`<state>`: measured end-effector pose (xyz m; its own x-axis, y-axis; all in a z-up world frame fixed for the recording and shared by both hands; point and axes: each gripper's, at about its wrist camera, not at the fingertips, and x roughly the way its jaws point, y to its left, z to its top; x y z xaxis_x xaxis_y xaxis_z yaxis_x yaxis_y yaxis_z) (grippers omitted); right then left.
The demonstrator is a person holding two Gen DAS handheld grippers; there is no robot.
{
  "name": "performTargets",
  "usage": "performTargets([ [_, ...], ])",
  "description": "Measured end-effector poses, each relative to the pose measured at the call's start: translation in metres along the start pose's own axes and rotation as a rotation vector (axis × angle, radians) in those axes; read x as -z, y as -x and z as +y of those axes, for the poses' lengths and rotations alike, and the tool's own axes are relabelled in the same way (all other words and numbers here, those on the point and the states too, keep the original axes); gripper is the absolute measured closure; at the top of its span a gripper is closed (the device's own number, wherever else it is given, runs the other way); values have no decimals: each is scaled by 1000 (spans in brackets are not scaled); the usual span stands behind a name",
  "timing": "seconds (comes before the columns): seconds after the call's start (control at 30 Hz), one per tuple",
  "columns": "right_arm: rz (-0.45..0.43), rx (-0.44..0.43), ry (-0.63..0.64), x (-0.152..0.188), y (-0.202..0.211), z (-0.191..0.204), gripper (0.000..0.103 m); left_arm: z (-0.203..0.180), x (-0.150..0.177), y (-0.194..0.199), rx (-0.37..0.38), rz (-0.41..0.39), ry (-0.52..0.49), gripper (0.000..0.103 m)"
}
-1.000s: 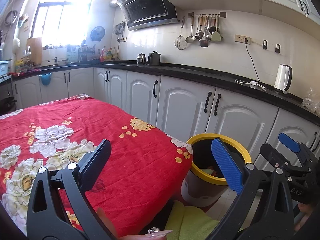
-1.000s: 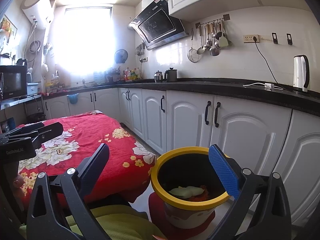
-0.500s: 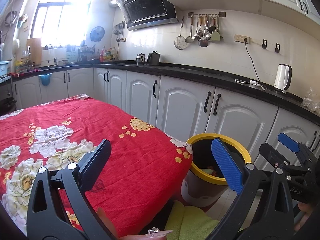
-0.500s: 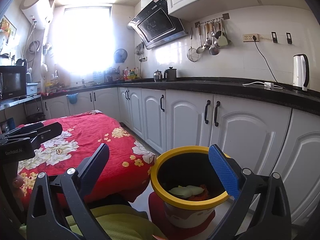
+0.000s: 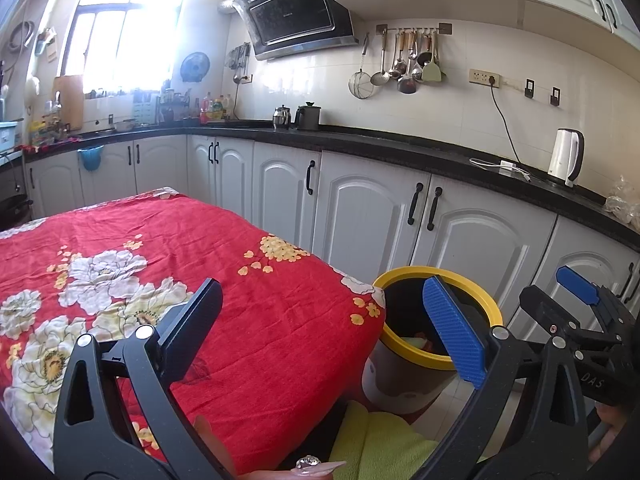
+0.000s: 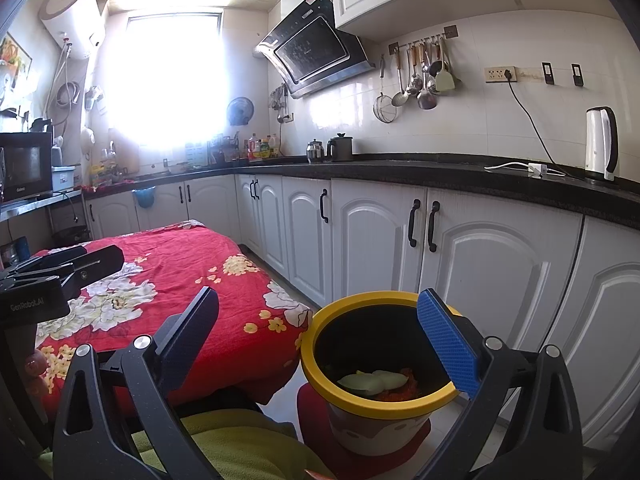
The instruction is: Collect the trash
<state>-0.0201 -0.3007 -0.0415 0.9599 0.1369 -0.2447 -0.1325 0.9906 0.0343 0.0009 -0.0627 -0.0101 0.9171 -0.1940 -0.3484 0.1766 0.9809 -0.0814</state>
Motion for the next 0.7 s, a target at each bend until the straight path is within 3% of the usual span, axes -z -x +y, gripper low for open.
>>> performTargets([
  [0.23,14,-5,-5,0,-2,0,6,0,3,-3,9,10,1,11],
  [0.33,42,-14,-1,-2,-9,5,6,3,2,-5,-26,22,8,11],
  [0.5,48,-110,28,-16,-27,38,6,40,-6,-9,-57,99,101,11],
  [0.6,94,-250,68,-33,-54,98,6,102,-9,-6,-174,164,195,11],
  [0.67,150,-401,96,-42,-75,161,6,166,-6,9,-321,188,280,11],
  [0.7,181,-477,120,-43,-84,199,6,210,0,24,-465,193,325,11],
])
